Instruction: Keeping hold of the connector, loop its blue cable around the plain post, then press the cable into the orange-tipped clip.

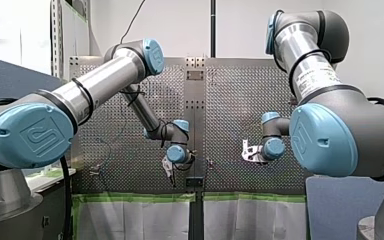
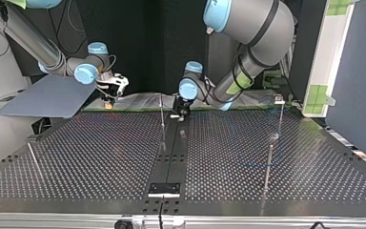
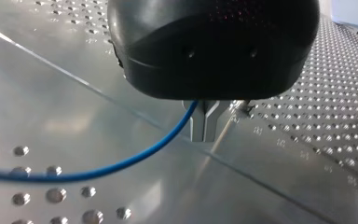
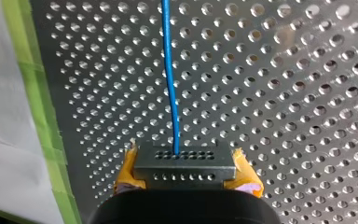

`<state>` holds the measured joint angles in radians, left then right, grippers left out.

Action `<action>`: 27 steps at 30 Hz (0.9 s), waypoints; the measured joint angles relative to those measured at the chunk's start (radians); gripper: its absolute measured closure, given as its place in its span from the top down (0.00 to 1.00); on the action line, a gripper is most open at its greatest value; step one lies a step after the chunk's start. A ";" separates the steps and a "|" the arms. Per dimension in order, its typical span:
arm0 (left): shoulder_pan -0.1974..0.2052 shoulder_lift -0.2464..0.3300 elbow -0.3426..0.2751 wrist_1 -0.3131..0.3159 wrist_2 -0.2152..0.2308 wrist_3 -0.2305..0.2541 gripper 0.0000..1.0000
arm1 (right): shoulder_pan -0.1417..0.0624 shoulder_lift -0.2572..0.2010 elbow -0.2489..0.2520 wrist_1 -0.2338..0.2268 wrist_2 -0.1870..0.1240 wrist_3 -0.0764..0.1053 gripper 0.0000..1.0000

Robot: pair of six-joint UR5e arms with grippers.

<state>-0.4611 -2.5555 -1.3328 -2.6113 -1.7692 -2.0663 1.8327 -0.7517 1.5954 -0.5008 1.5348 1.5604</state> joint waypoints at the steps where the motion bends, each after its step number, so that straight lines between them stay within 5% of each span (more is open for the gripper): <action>1: 0.002 0.000 0.001 0.000 -0.001 0.000 0.01 | -0.002 0.003 -0.005 0.003 -0.001 0.000 0.00; 17: 0.010 0.001 0.002 -0.005 -0.016 0.017 0.05 | -0.012 0.080 -0.106 0.037 -0.010 -0.008 0.00; 22: 0.009 0.001 0.002 -0.005 -0.013 0.035 0.35 | -0.014 0.082 -0.127 0.035 -0.010 -0.006 0.00; 23: 0.009 0.001 0.002 -0.004 -0.009 0.041 0.35 | -0.015 0.082 -0.129 0.035 -0.010 -0.007 0.00; 25: 0.007 0.001 0.002 -0.003 0.000 0.058 0.65 | -0.015 0.083 -0.131 0.035 -0.011 -0.007 0.00; 26: 0.005 0.001 0.002 -0.003 0.003 0.066 0.65 | -0.015 0.083 -0.132 0.034 -0.011 -0.007 0.00; 27: 0.004 0.001 0.002 -0.003 0.006 0.074 0.78 | -0.015 0.083 -0.132 0.034 -0.011 -0.008 0.00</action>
<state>-0.4569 -2.5547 -1.3310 -2.6145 -1.7636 -1.9927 1.8176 -0.6687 1.4635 -0.4668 1.5236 1.5522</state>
